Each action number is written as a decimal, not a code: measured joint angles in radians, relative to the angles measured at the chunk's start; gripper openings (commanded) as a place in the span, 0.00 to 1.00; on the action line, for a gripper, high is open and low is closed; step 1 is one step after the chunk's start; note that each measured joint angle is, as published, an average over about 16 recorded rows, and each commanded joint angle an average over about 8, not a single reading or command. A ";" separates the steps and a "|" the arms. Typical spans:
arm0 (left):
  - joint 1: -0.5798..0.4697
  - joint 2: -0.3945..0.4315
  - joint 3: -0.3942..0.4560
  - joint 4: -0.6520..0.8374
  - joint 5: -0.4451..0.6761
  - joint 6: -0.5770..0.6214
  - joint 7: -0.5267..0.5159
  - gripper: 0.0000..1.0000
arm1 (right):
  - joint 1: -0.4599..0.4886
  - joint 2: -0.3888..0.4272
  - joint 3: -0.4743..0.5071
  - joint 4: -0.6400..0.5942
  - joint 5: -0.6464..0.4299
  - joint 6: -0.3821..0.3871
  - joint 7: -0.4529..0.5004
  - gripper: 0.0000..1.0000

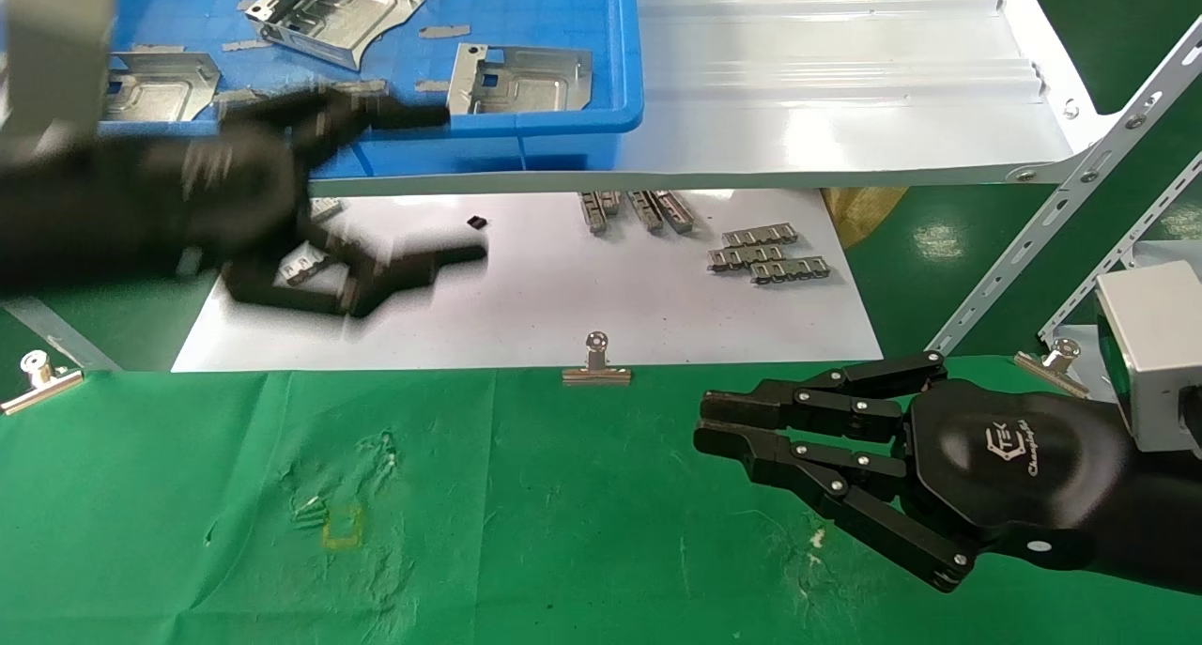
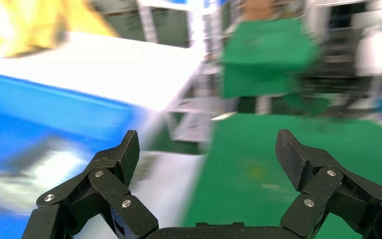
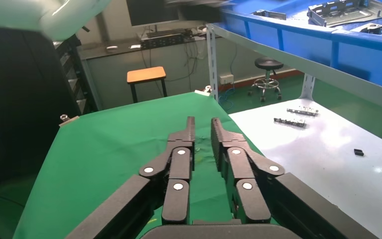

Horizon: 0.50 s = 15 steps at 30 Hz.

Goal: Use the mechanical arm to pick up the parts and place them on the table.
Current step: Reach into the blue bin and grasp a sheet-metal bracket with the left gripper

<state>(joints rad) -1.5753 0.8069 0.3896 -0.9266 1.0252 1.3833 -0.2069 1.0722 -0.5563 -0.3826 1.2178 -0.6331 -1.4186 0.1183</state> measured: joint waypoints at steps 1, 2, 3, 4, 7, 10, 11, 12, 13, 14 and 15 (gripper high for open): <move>-0.043 0.024 0.011 0.052 0.031 -0.023 0.007 1.00 | 0.000 0.000 0.000 0.000 0.000 0.000 0.000 0.00; -0.086 0.048 0.021 0.107 0.062 -0.050 0.015 1.00 | 0.000 0.000 0.000 0.000 0.000 0.000 0.000 0.00; -0.126 0.073 0.031 0.162 0.092 -0.078 0.025 1.00 | 0.000 0.000 0.000 0.000 0.000 0.000 0.000 0.00; -0.164 0.096 0.041 0.218 0.120 -0.108 0.035 1.00 | 0.000 0.000 0.000 0.000 0.000 0.000 0.000 0.00; -0.261 0.163 0.065 0.378 0.199 -0.207 0.071 1.00 | 0.000 0.000 0.000 0.000 0.000 0.000 0.000 0.00; -0.333 0.219 0.083 0.518 0.259 -0.312 0.102 0.96 | 0.000 0.000 0.000 0.000 0.000 0.000 0.000 0.00; -0.352 0.235 0.088 0.559 0.275 -0.346 0.111 0.83 | 0.000 0.000 0.000 0.000 0.000 0.000 0.000 0.00; -0.369 0.249 0.093 0.595 0.289 -0.378 0.119 0.71 | 0.000 0.000 0.000 0.000 0.000 0.000 0.000 0.00; -0.385 0.261 0.097 0.629 0.302 -0.409 0.126 0.58 | 0.000 0.000 0.000 0.000 0.000 0.000 0.000 0.00; -0.399 0.273 0.101 0.660 0.314 -0.437 0.132 0.46 | 0.000 0.000 0.000 0.000 0.000 0.000 0.000 0.00; -0.411 0.283 0.106 0.687 0.325 -0.462 0.137 0.33 | 0.000 0.000 0.000 0.000 0.000 0.000 0.000 0.00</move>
<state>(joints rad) -1.9861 1.0897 0.4957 -0.2393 1.3505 0.9217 -0.0697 1.0722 -0.5563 -0.3826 1.2178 -0.6331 -1.4186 0.1183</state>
